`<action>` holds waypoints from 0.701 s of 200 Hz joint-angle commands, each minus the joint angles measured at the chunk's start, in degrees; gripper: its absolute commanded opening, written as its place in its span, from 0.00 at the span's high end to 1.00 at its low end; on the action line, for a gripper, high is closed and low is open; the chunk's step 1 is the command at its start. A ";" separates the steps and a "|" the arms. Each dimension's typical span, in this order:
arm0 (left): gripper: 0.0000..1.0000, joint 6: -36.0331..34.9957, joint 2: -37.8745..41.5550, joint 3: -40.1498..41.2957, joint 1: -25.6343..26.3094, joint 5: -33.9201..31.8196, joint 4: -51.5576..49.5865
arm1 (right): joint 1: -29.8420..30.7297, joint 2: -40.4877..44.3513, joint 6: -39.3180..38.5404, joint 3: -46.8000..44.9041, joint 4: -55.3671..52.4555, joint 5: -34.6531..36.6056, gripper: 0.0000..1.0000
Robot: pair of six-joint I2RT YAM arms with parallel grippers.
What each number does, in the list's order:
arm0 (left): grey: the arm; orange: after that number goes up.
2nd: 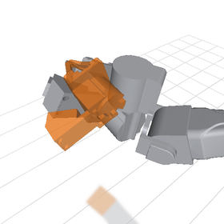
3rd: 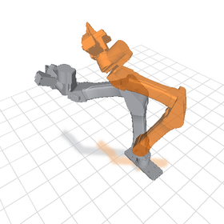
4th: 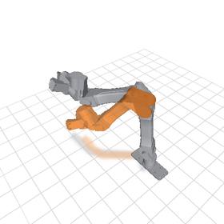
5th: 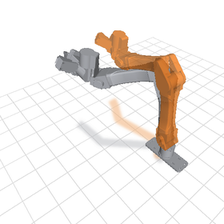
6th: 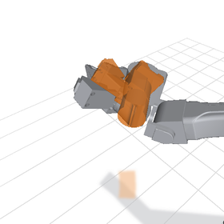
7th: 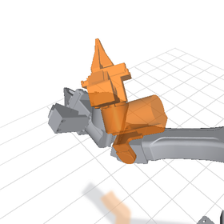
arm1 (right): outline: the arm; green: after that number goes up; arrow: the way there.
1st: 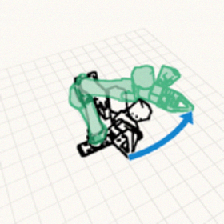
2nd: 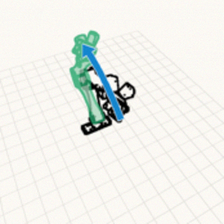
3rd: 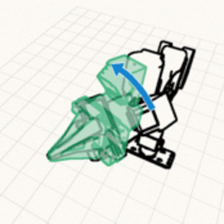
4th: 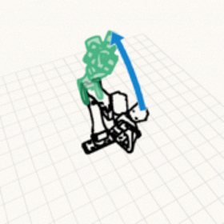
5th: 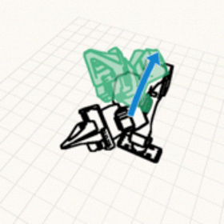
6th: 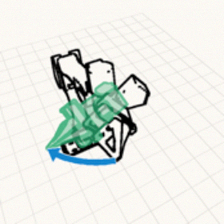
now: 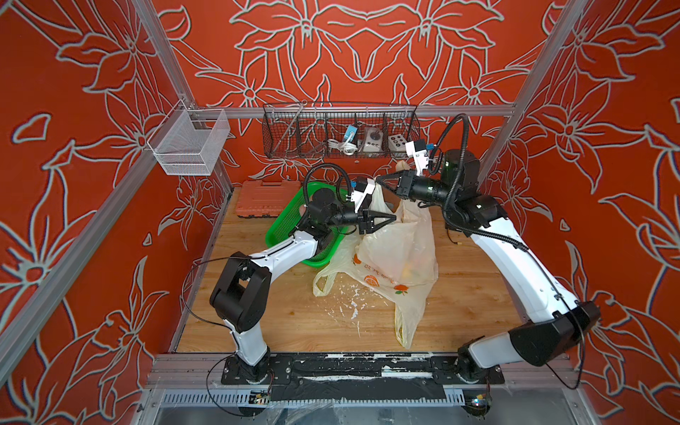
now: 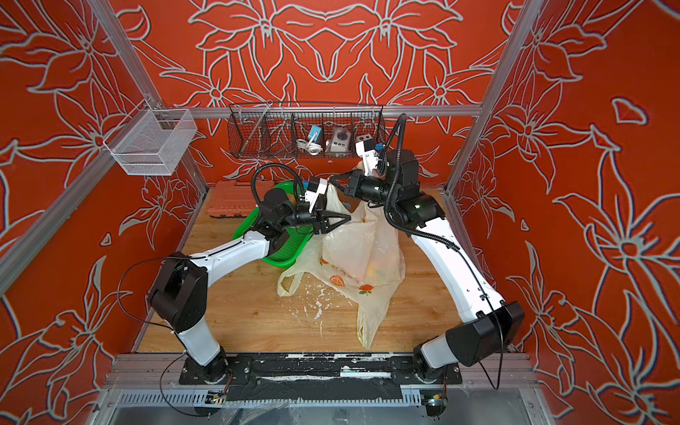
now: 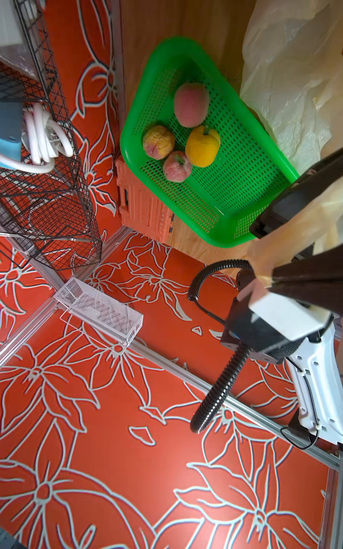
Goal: Place the peach into a plastic bag & tie a knot
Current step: Cross the plastic bag with the plastic bag.
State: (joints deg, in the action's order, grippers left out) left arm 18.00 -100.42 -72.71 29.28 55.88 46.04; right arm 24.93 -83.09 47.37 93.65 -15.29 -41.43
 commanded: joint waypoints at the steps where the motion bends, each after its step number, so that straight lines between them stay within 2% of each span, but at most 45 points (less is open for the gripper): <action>1: 0.67 1.06 -1.33 -1.82 -0.19 0.06 2.22 | 0.38 1.62 3.15 -0.69 6.15 -0.83 1.00; 24: 1.00 1.05 -1.75 -2.36 -0.47 0.11 1.22 | 0.03 1.81 1.22 0.17 3.99 -1.55 0.99; 37: 1.00 0.99 -1.63 -2.26 -1.03 0.11 0.24 | -1.52 2.91 -4.96 3.03 -3.53 -1.10 0.76; 44: 1.00 1.15 -1.50 -2.25 -1.44 0.18 -0.19 | -2.94 3.75 -10.90 4.92 -9.90 0.59 0.65; 53: 1.00 1.58 -1.51 -2.18 -1.91 0.68 -0.11 | -4.99 4.98 -17.38 6.54 -17.36 5.06 0.54; 76: 1.00 3.42 -1.30 -2.26 -2.86 1.20 0.10 | -10.57 7.41 -30.37 5.90 -30.05 16.35 0.38; 86: 1.00 3.67 -1.01 -2.13 -3.02 1.41 0.19 | -11.04 7.15 -35.84 5.40 -34.38 23.64 0.23; 97: 1.00 3.79 -0.76 -2.17 -2.94 2.01 -0.05 | -11.04 6.07 -39.57 4.31 -36.38 28.03 0.04; 114: 1.00 3.62 -0.87 -2.57 -2.93 2.59 -0.85 | -11.07 4.09 -41.57 3.06 -35.82 30.97 0.03; 140: 1.00 4.68 -1.19 -2.87 -2.96 3.90 -0.90 | -11.01 0.97 -41.49 1.97 -31.78 30.63 0.03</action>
State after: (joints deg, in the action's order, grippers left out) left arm 21.30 -101.56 -74.11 26.26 57.21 44.62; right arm 13.63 -78.76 11.11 97.91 -46.26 -15.70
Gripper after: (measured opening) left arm 0.047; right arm 0.972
